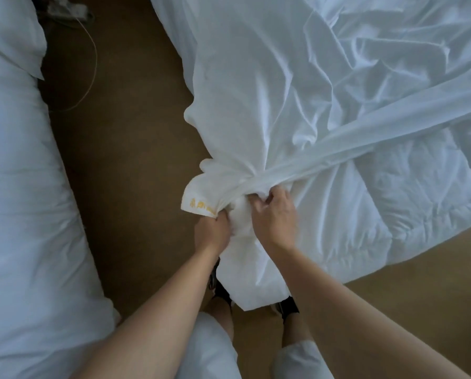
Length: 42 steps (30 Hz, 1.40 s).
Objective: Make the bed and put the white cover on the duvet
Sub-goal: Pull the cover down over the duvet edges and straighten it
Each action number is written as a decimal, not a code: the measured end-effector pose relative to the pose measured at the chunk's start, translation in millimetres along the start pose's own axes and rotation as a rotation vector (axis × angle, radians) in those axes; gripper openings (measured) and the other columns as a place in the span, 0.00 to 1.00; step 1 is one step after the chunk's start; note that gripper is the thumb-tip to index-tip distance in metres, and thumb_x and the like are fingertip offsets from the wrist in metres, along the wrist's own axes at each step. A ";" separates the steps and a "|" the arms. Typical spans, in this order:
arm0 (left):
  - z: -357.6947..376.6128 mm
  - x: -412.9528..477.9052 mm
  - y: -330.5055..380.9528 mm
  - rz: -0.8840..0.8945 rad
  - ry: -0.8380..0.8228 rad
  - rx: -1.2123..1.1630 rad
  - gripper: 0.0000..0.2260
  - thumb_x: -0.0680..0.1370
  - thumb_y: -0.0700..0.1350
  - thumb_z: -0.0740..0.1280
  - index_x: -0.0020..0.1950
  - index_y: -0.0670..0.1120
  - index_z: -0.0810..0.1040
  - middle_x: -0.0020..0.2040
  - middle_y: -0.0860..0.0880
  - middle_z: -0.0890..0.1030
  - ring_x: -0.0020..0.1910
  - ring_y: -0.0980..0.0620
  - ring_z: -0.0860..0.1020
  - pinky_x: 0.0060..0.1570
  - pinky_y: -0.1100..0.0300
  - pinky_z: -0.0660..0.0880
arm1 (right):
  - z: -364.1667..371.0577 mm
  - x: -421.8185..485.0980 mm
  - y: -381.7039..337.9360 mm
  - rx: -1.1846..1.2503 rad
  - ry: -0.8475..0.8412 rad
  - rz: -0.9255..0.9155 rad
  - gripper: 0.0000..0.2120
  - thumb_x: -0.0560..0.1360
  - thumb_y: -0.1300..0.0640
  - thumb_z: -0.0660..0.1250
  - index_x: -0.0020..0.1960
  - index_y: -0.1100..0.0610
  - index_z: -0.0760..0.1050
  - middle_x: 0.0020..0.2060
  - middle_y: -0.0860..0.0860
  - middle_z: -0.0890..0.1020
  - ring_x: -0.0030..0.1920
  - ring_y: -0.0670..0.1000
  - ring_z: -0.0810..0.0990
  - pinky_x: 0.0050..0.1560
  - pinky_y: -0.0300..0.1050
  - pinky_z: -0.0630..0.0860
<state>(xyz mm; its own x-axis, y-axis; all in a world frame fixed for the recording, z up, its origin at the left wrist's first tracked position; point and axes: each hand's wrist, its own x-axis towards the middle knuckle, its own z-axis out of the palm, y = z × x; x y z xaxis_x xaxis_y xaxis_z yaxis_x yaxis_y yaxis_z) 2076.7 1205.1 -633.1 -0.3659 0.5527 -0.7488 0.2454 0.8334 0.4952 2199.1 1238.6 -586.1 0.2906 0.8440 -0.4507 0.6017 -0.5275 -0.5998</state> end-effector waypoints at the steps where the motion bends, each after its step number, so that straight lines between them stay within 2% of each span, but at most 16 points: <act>1: -0.1 1.3 -0.9 -0.005 0.036 0.022 0.17 0.82 0.53 0.59 0.61 0.45 0.80 0.57 0.43 0.82 0.57 0.38 0.79 0.58 0.48 0.77 | 0.4 -4.3 11.1 0.002 0.004 -0.003 0.17 0.74 0.42 0.71 0.54 0.52 0.73 0.53 0.49 0.75 0.54 0.53 0.75 0.52 0.45 0.69; 4: -6.4 17.7 -0.8 0.052 0.120 0.073 0.16 0.82 0.52 0.61 0.57 0.41 0.81 0.53 0.43 0.83 0.52 0.40 0.81 0.50 0.52 0.78 | 4.3 -8.3 36.8 -0.163 -0.066 -0.209 0.31 0.72 0.37 0.73 0.70 0.47 0.70 0.70 0.53 0.69 0.70 0.54 0.67 0.69 0.52 0.68; 6: -5.7 23.7 -2.1 0.097 0.102 0.027 0.15 0.82 0.51 0.62 0.57 0.41 0.80 0.52 0.45 0.82 0.50 0.43 0.80 0.48 0.54 0.75 | 11.6 -0.7 41.3 -0.394 -0.112 -0.398 0.32 0.74 0.36 0.68 0.75 0.42 0.66 0.75 0.53 0.63 0.75 0.57 0.60 0.73 0.57 0.63; 9: 11.7 19.5 -15.5 0.186 0.126 -0.036 0.15 0.81 0.48 0.61 0.64 0.42 0.78 0.58 0.45 0.81 0.57 0.43 0.79 0.58 0.52 0.75 | 27.2 24.0 36.7 -0.592 -0.195 -0.451 0.27 0.78 0.38 0.58 0.76 0.38 0.59 0.79 0.53 0.58 0.79 0.62 0.50 0.74 0.66 0.53; 12: 35.1 6.5 -43.2 0.247 0.195 -0.100 0.18 0.82 0.47 0.62 0.72 0.44 0.73 0.63 0.50 0.77 0.62 0.50 0.75 0.68 0.53 0.71 | 44.9 42.8 37.0 -0.626 -0.295 -0.349 0.33 0.77 0.37 0.53 0.80 0.42 0.54 0.80 0.51 0.56 0.80 0.62 0.46 0.75 0.71 0.40; 16: 50.4 -12.8 -61.1 0.162 0.157 -0.197 0.20 0.80 0.51 0.65 0.72 0.49 0.74 0.61 0.49 0.81 0.61 0.48 0.79 0.66 0.50 0.74 | 38.2 55.1 45.2 -0.583 -0.437 -0.356 0.44 0.69 0.31 0.45 0.82 0.47 0.54 0.81 0.55 0.53 0.80 0.63 0.49 0.76 0.69 0.49; 18: 37.2 -10.2 -53.2 0.257 0.161 -0.144 0.21 0.78 0.50 0.63 0.71 0.49 0.74 0.62 0.50 0.80 0.60 0.48 0.78 0.63 0.55 0.75 | 12.9 47.8 50.9 -0.573 -0.535 -0.421 0.38 0.76 0.32 0.54 0.82 0.45 0.53 0.82 0.54 0.50 0.81 0.62 0.47 0.78 0.65 0.50; 20: 18.6 1.6 -41.6 0.291 0.251 -0.019 0.22 0.79 0.51 0.63 0.72 0.46 0.73 0.66 0.47 0.79 0.65 0.45 0.76 0.64 0.57 0.72 | -18.3 34.5 62.6 -0.624 -0.487 -0.412 0.38 0.77 0.35 0.63 0.82 0.42 0.51 0.82 0.54 0.45 0.81 0.62 0.43 0.78 0.64 0.45; 22: 12.9 3.4 -38.0 0.187 0.263 0.057 0.22 0.81 0.54 0.64 0.72 0.43 0.73 0.67 0.43 0.77 0.67 0.41 0.75 0.65 0.52 0.71 | -44.4 12.7 83.3 -0.721 -0.352 -0.314 0.42 0.75 0.34 0.66 0.81 0.39 0.47 0.82 0.55 0.39 0.80 0.63 0.38 0.75 0.72 0.43; 26: 50.1 -14.8 -55.4 -0.070 -0.129 -0.223 0.20 0.81 0.63 0.59 0.56 0.50 0.81 0.58 0.48 0.83 0.55 0.47 0.80 0.58 0.50 0.76 | -46.1 -19.6 137.9 -0.697 -0.290 -0.158 0.51 0.68 0.27 0.69 0.79 0.34 0.40 0.79 0.53 0.31 0.78 0.65 0.32 0.69 0.82 0.45; 27: 58.8 -13.8 -61.6 -0.072 -0.125 -0.256 0.20 0.79 0.65 0.59 0.54 0.51 0.81 0.57 0.47 0.83 0.54 0.46 0.81 0.59 0.48 0.77 | -42.6 -19.2 146.2 -0.705 -0.285 -0.179 0.51 0.67 0.25 0.68 0.79 0.33 0.40 0.79 0.53 0.31 0.79 0.64 0.32 0.69 0.83 0.45; 30: 61.9 -13.7 -67.2 0.083 0.051 -0.183 0.22 0.76 0.60 0.59 0.62 0.48 0.79 0.59 0.46 0.83 0.57 0.43 0.80 0.61 0.47 0.77 | -36.0 -1.5 149.6 -0.707 -0.282 -0.180 0.52 0.66 0.22 0.64 0.78 0.31 0.36 0.79 0.54 0.31 0.78 0.65 0.32 0.67 0.84 0.42; 32: 54.4 -36.9 -72.6 0.129 0.135 -0.081 0.14 0.80 0.54 0.59 0.54 0.46 0.79 0.53 0.45 0.83 0.55 0.41 0.80 0.58 0.48 0.78 | -33.9 11.0 144.0 -0.675 -0.298 -0.143 0.52 0.65 0.20 0.63 0.77 0.30 0.34 0.79 0.53 0.31 0.78 0.66 0.32 0.66 0.85 0.42; 34: 51.9 -65.6 -81.1 0.123 0.176 -0.005 0.14 0.82 0.49 0.59 0.43 0.44 0.78 0.44 0.44 0.81 0.51 0.40 0.80 0.55 0.48 0.78 | -36.3 18.8 140.7 -0.668 -0.300 -0.121 0.52 0.66 0.21 0.63 0.77 0.30 0.34 0.79 0.51 0.31 0.78 0.67 0.32 0.66 0.85 0.43; 38: 66.2 -79.2 -82.5 0.031 0.182 -0.084 0.19 0.83 0.51 0.59 0.54 0.36 0.80 0.52 0.40 0.82 0.51 0.41 0.78 0.50 0.53 0.74 | -39.5 15.1 140.0 -0.663 -0.310 -0.125 0.51 0.68 0.22 0.62 0.78 0.33 0.34 0.79 0.52 0.30 0.78 0.66 0.31 0.66 0.85 0.42; 42: 53.1 -50.5 -83.6 -0.015 -0.163 -0.313 0.23 0.78 0.65 0.63 0.58 0.49 0.82 0.53 0.47 0.86 0.53 0.46 0.83 0.56 0.49 0.79 | -33.8 -6.8 162.9 -0.649 -0.244 -0.241 0.49 0.68 0.19 0.57 0.79 0.33 0.37 0.79 0.53 0.31 0.78 0.64 0.30 0.68 0.83 0.36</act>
<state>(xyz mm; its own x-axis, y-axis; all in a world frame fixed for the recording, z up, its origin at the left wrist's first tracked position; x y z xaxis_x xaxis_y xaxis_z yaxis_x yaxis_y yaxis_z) 2122.3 1107.4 -660.1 -0.2131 0.5536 -0.8051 -0.0552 0.8159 0.5756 2320.3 1150.2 -658.4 -0.0342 0.8437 -0.5358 0.9696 -0.1020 -0.2226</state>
